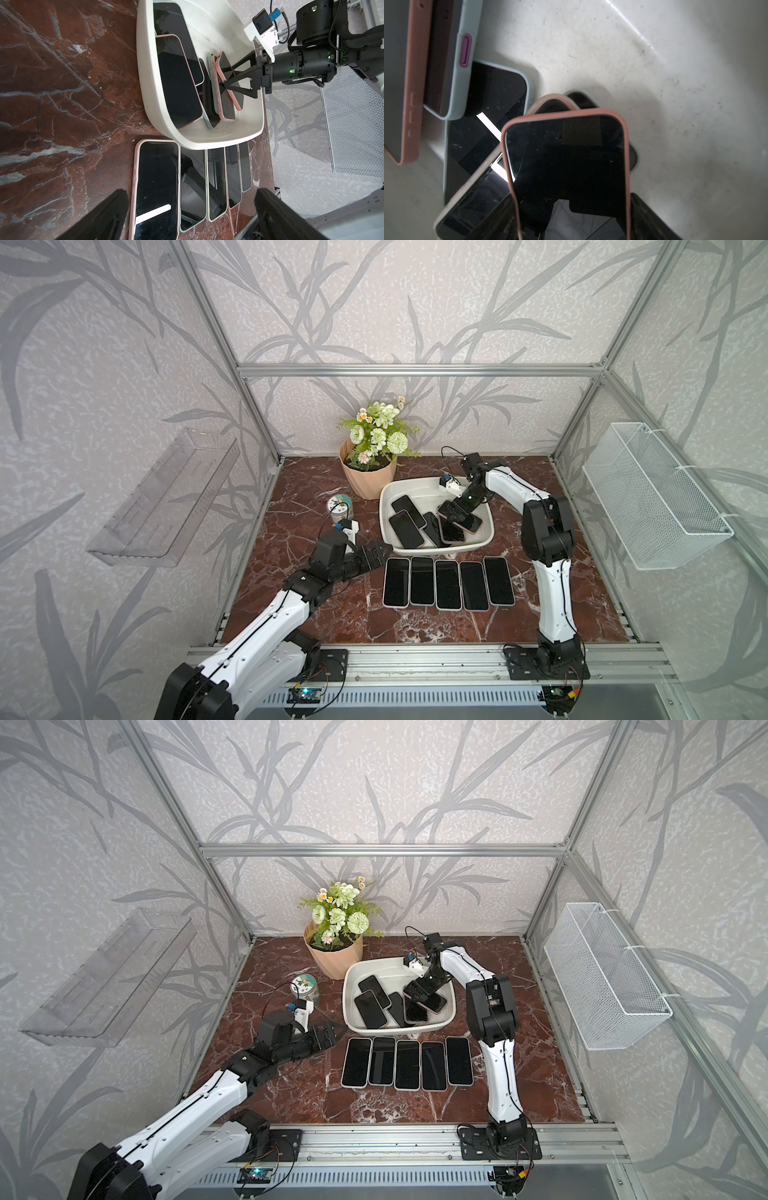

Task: Take the phone out of the storage box
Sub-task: Pick up the phone from the storage box.

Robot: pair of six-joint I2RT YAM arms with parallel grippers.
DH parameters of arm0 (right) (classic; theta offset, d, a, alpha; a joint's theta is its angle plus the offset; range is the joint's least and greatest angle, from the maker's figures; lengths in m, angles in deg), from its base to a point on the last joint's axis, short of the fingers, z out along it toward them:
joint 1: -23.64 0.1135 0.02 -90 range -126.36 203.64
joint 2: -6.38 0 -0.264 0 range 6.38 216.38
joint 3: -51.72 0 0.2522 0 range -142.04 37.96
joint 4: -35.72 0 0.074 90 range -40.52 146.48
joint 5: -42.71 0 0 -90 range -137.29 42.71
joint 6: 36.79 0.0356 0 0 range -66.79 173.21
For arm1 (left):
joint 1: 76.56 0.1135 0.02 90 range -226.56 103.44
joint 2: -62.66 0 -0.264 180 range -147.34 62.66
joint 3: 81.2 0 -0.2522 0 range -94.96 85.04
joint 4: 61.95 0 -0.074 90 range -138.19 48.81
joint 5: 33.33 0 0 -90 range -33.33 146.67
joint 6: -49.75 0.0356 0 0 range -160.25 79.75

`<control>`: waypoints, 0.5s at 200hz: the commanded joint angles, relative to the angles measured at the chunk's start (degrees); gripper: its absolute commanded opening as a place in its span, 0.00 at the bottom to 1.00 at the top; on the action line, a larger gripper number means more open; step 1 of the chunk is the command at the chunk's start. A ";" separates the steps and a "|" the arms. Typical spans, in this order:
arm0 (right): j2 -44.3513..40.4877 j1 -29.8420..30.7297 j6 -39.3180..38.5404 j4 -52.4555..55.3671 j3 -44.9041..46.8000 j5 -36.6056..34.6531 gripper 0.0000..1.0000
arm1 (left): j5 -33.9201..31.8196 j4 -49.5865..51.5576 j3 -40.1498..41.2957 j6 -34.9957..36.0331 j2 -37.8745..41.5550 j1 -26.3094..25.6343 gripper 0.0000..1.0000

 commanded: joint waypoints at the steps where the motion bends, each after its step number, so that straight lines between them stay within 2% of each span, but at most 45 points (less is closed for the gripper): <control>1: -2.23 0.76 3.73 -4.24 2.53 -1.10 0.69 | -0.02 -0.45 -0.41 -0.28 1.37 0.31 1.00; 29: -7.24 0.43 7.82 -10.42 5.40 1.20 0.69 | 0.17 -0.37 -0.35 -0.50 1.71 0.30 1.00; 100: -15.92 -2.52 21.74 -25.72 14.25 13.39 0.68 | 1.48 -1.55 -0.38 -1.51 2.04 0.30 1.00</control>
